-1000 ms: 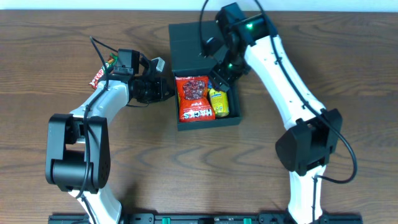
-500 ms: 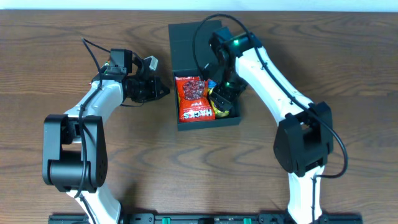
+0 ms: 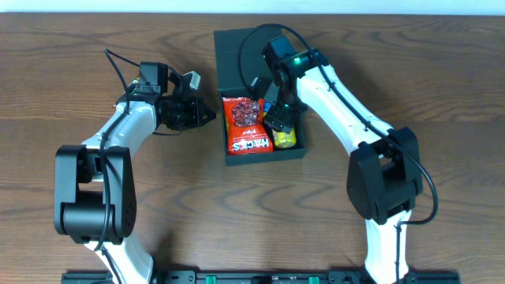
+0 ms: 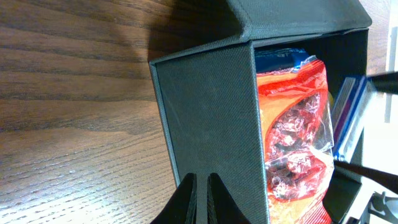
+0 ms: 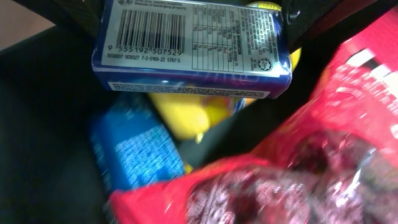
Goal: Pack container
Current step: 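Carry the blue pack into the box beside the Mentos bottle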
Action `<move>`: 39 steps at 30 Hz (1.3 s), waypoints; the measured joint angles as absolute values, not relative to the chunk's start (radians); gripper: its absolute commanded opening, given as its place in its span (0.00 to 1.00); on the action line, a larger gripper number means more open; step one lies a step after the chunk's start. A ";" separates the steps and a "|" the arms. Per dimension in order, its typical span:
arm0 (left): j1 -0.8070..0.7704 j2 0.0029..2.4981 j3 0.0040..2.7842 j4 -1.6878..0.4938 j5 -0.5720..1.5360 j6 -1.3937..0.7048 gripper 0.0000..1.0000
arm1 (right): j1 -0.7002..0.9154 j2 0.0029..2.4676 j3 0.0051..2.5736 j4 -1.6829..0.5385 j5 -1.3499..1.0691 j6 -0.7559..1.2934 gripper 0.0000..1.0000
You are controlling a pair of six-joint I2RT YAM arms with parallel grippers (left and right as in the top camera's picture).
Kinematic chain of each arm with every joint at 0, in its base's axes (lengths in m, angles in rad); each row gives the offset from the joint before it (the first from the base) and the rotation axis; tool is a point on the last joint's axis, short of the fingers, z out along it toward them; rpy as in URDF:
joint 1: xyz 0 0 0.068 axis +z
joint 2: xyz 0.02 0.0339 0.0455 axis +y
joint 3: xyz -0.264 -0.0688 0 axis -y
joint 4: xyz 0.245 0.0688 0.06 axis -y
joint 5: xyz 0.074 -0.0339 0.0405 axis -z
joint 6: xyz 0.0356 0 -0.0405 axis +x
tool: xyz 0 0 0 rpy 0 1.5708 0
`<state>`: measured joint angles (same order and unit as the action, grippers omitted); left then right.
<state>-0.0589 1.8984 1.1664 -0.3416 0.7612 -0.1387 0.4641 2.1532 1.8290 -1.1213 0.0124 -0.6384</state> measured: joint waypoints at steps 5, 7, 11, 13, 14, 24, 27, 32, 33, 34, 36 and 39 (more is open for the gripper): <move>-0.059 1.898 1.166 -0.343 0.764 -0.139 0.08 | 0.462 2.153 1.829 -1.074 0.028 -0.714 0.69; -0.059 1.898 1.166 -0.343 0.764 -0.139 0.08 | 0.462 2.153 1.829 -1.072 0.031 -0.726 0.69; -0.059 1.898 1.166 -0.343 0.764 -0.139 0.08 | 0.461 2.153 1.829 -1.072 0.032 -0.738 0.70; -0.059 1.898 1.166 -0.343 0.764 -0.139 0.08 | 0.456 2.153 1.829 -1.072 0.031 -0.741 0.72; -0.059 1.898 1.166 -0.343 0.764 -0.139 0.08 | 0.454 2.153 1.829 -1.072 0.030 -0.742 0.74; -0.059 1.898 1.166 -0.343 0.764 -0.139 0.08 | 0.450 2.153 1.830 -1.103 0.018 -0.779 0.72; -0.059 1.898 1.166 -0.343 0.764 -0.139 0.08 | 0.450 2.153 1.830 -1.093 0.017 -0.779 0.69; -0.059 1.898 1.166 -0.343 0.764 -0.139 0.08 | 0.450 2.153 1.831 -1.073 0.020 -0.777 0.70; -0.059 1.898 1.166 -0.343 0.764 -0.139 0.08 | 0.450 2.152 1.832 -1.072 0.022 -0.776 0.72; -0.059 1.898 1.166 -0.343 0.764 -0.139 0.08 | 0.450 2.151 1.832 -1.071 0.027 -0.776 0.73; -0.059 1.898 1.166 -0.343 0.764 -0.139 0.08 | 0.449 2.139 1.832 -1.074 0.042 -0.775 0.74; -0.059 1.898 1.166 -0.343 0.764 -0.139 0.08 | 0.448 2.110 1.832 -1.096 0.074 -0.775 0.74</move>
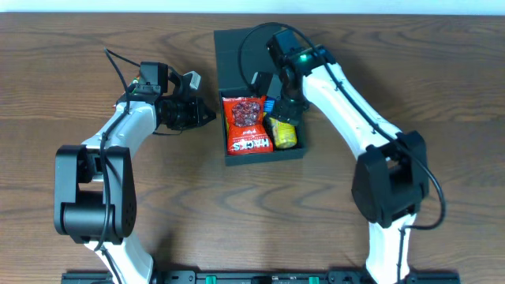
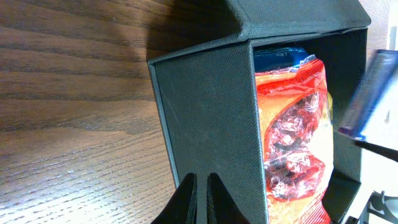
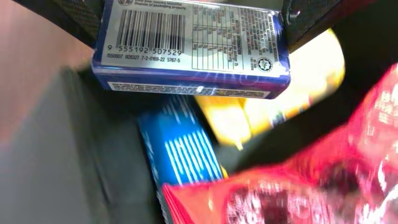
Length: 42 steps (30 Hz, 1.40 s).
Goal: Pack container
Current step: 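Carry the blue pack into the box beside the Mentos bottle, then press the blue pack down into the box with the right gripper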
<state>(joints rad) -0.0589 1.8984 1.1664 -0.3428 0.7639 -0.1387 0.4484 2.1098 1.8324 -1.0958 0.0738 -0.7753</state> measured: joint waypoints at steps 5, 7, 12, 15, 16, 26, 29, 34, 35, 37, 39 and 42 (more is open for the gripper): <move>-0.059 1.898 1.166 -0.343 0.764 -0.139 0.08 | 0.448 2.080 1.838 -1.114 0.117 -0.775 0.75; -0.059 1.898 1.166 -0.343 0.764 -0.139 0.08 | 0.448 2.080 1.838 -1.126 0.125 -0.776 0.75; -0.059 1.898 1.166 -0.343 0.764 -0.139 0.08 | 0.455 2.080 1.838 -1.168 0.131 -0.781 0.76; -0.059 1.898 1.166 -0.343 0.764 -0.139 0.08 | 0.463 2.080 1.838 -1.196 0.128 -0.797 0.78; -0.059 1.898 1.166 -0.343 0.764 -0.139 0.08 | 0.467 2.080 1.838 -1.198 0.123 -0.802 0.79; -0.059 1.898 1.166 -0.343 0.764 -0.139 0.08 | 0.475 2.080 1.838 -1.232 0.134 -0.822 0.77; -0.059 1.898 1.166 -0.343 0.764 -0.139 0.08 | 0.483 2.080 1.838 -1.243 0.197 -0.824 0.78; -0.059 1.898 1.166 -0.343 0.764 -0.139 0.08 | 0.537 2.080 1.838 -1.270 0.278 -0.825 0.79; -0.059 1.898 1.166 -0.343 0.764 -0.139 0.08 | 0.547 2.080 1.838 -1.272 0.287 -0.825 0.79; -0.059 1.898 1.166 -0.343 0.764 -0.139 0.08 | 0.569 2.080 1.838 -1.281 0.313 -0.825 0.79; -0.059 1.898 1.166 -0.343 0.764 -0.139 0.08 | 0.579 2.080 1.838 -1.293 0.338 -0.825 0.79; -0.059 1.898 1.166 -0.343 0.764 -0.139 0.08 | 0.580 2.080 1.838 -1.303 0.366 -0.825 0.79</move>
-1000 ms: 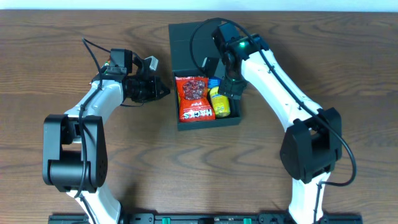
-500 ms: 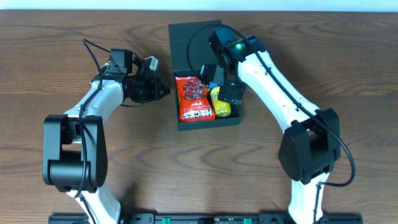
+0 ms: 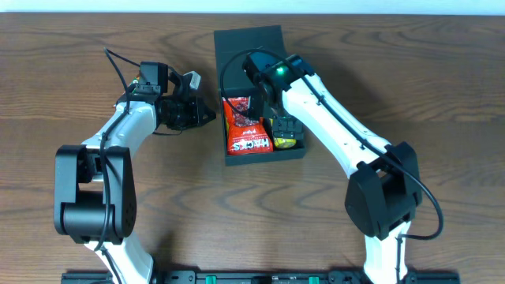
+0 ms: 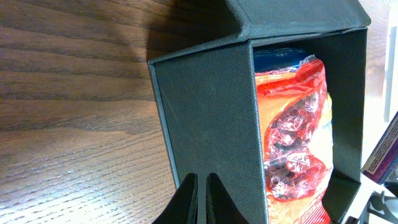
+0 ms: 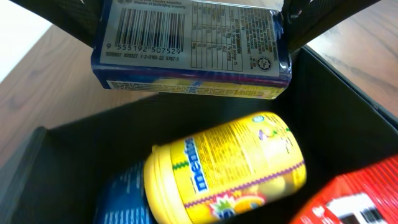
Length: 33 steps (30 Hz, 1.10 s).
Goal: Pack container
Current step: 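Press the blue pack down into the box with the right gripper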
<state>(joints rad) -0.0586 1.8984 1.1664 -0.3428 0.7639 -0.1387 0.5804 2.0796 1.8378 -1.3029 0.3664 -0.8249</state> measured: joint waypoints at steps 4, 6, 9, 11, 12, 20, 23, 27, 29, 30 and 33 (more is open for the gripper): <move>-0.059 1.898 1.166 -0.343 0.764 -0.139 0.07 | 0.580 2.080 1.838 -1.324 0.388 -0.825 0.79; -0.059 1.898 1.166 -0.343 0.764 -0.139 0.07 | 0.580 2.080 1.838 -1.327 0.394 -0.825 0.79; -0.059 1.898 1.166 -0.343 0.764 -0.139 0.07 | 0.582 2.080 1.838 -1.334 0.397 -0.825 0.80; -0.059 1.898 1.166 -0.343 0.764 -0.139 0.07 | 0.584 2.080 1.838 -1.335 0.398 -0.825 0.80; -0.058 1.898 1.166 -0.343 0.764 -0.139 0.07 | 0.586 2.080 1.838 -1.338 0.398 -0.825 0.81; -0.055 1.898 1.166 -0.343 0.764 -0.139 0.07 | 0.589 2.080 1.838 -1.327 0.401 -0.809 0.99; -0.055 1.898 1.166 -0.343 0.764 -0.139 0.07 | 0.589 2.080 1.838 -1.322 0.401 -0.809 0.99; -0.055 1.898 1.166 -0.343 0.764 -0.139 0.07 | 0.589 2.080 1.838 -1.303 0.402 -0.809 0.99; -0.055 1.898 1.166 -0.343 0.764 -0.139 0.07 | 0.589 2.080 1.838 -1.281 0.408 -0.807 0.99; -0.055 1.898 1.166 -0.343 0.764 -0.139 0.07 | 0.589 2.080 1.838 -1.264 0.414 -0.795 0.99; -0.055 1.898 1.166 -0.343 0.764 -0.139 0.07 | 0.584 2.080 1.838 -1.190 0.419 -0.725 0.99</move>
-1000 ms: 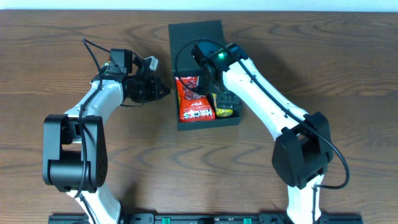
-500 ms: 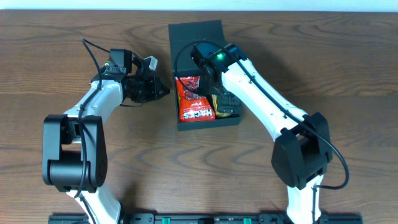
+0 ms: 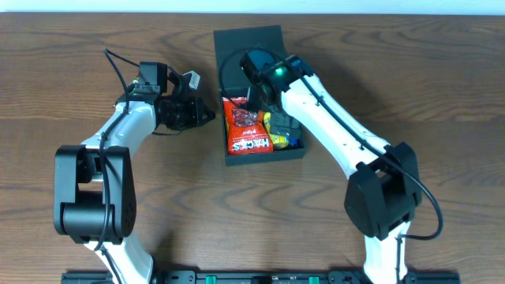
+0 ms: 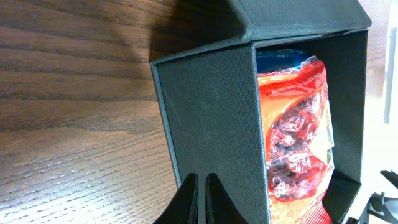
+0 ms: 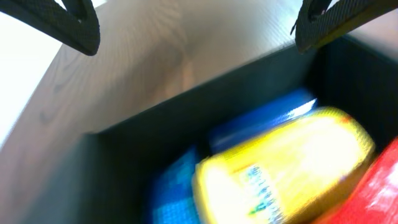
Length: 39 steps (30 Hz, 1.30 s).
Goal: Pack container
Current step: 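Press the blue pack down into the box with the right gripper, then lift the right gripper out of the box and move left gripper to bars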
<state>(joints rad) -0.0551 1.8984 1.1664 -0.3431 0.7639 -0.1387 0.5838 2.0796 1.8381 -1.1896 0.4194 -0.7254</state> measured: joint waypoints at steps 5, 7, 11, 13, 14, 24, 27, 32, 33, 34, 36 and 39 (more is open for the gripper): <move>-0.055 1.898 1.166 -0.343 0.764 -0.139 0.08 | 0.495 2.080 1.839 -1.047 0.366 -0.434 0.99; -0.055 1.898 1.166 -0.343 0.764 -0.139 0.08 | 0.432 2.080 1.839 -1.016 0.299 -0.292 0.99; -0.055 1.898 1.166 -0.343 0.764 -0.139 0.08 | 0.291 2.080 1.839 -0.988 0.062 -0.054 0.99; -0.055 1.898 1.166 -0.343 0.764 -0.139 0.09 | 0.231 2.080 1.839 -0.980 -0.074 0.009 0.99; -0.055 1.898 1.166 -0.343 0.764 -0.139 0.09 | 0.199 2.080 1.839 -0.979 -0.163 0.029 0.99; -0.053 1.898 1.390 -0.665 0.532 -0.152 0.41 | 0.098 2.080 1.839 -0.979 -0.450 0.014 0.99; -0.052 1.893 1.528 -0.732 0.294 -0.101 0.55 | 0.096 2.080 1.839 -0.979 -0.461 -0.014 0.99; -0.036 1.881 1.601 -0.690 0.039 0.038 0.61 | 0.096 2.080 1.839 -0.976 -0.467 -0.041 0.99; -0.030 1.881 1.601 -0.691 0.015 0.072 0.61 | 0.096 2.080 1.839 -0.976 -0.467 -0.043 0.99; -0.022 1.882 1.600 -0.693 -0.009 0.110 0.61 | 0.096 2.080 1.839 -0.975 -0.467 -0.049 0.99; -0.006 1.882 1.600 -0.692 -0.036 0.159 0.62 | 0.096 2.080 1.839 -0.975 -0.467 -0.061 0.99; 0.031 1.895 1.600 -0.691 -0.059 0.217 0.61 | 0.096 2.080 1.839 -0.970 -0.467 -0.074 0.99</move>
